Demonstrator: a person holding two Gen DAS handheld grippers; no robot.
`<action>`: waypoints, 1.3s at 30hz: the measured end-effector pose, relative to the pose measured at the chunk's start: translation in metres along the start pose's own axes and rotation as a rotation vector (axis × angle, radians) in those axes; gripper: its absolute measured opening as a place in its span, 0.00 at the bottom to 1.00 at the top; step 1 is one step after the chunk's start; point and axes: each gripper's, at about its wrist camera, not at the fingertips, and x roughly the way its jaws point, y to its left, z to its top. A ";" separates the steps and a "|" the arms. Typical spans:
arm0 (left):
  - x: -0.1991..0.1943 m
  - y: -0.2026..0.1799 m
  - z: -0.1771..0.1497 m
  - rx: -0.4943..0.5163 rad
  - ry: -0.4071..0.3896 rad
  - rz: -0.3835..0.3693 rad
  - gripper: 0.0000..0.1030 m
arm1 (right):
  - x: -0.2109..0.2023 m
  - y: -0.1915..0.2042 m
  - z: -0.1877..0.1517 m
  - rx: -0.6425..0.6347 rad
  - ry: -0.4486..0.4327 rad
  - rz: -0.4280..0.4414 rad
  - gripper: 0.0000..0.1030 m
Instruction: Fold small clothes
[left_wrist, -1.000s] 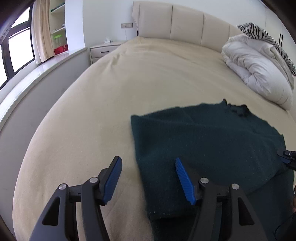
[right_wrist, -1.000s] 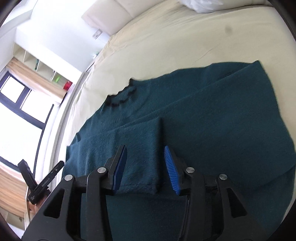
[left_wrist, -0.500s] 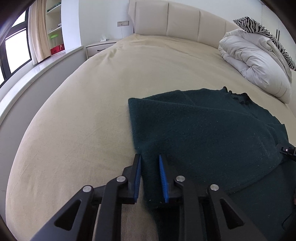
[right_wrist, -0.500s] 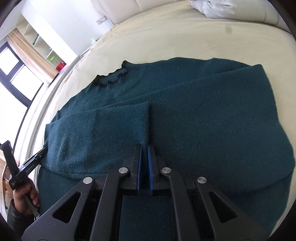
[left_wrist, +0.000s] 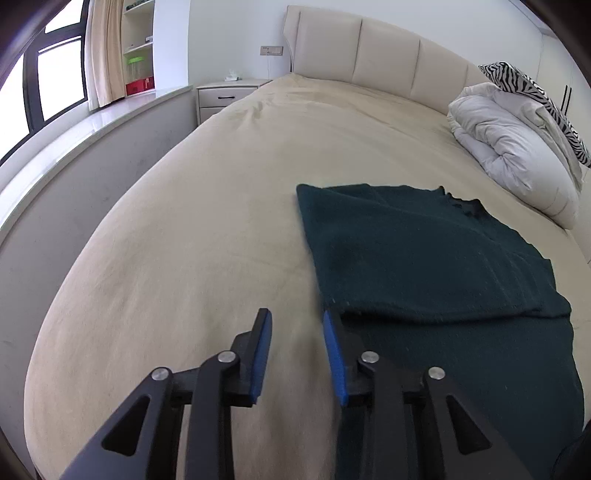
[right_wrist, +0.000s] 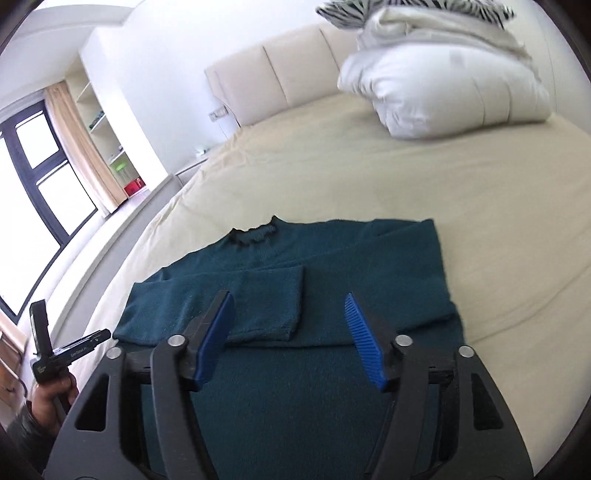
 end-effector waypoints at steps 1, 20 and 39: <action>-0.007 0.000 -0.007 -0.001 0.004 -0.019 0.49 | -0.009 0.001 -0.002 -0.010 -0.008 -0.006 0.70; -0.096 0.028 -0.147 -0.013 0.359 -0.380 0.66 | -0.133 -0.105 -0.099 0.140 0.318 0.271 0.79; -0.082 0.015 -0.160 0.021 0.469 -0.441 0.35 | -0.119 -0.143 -0.141 0.172 0.667 0.120 0.67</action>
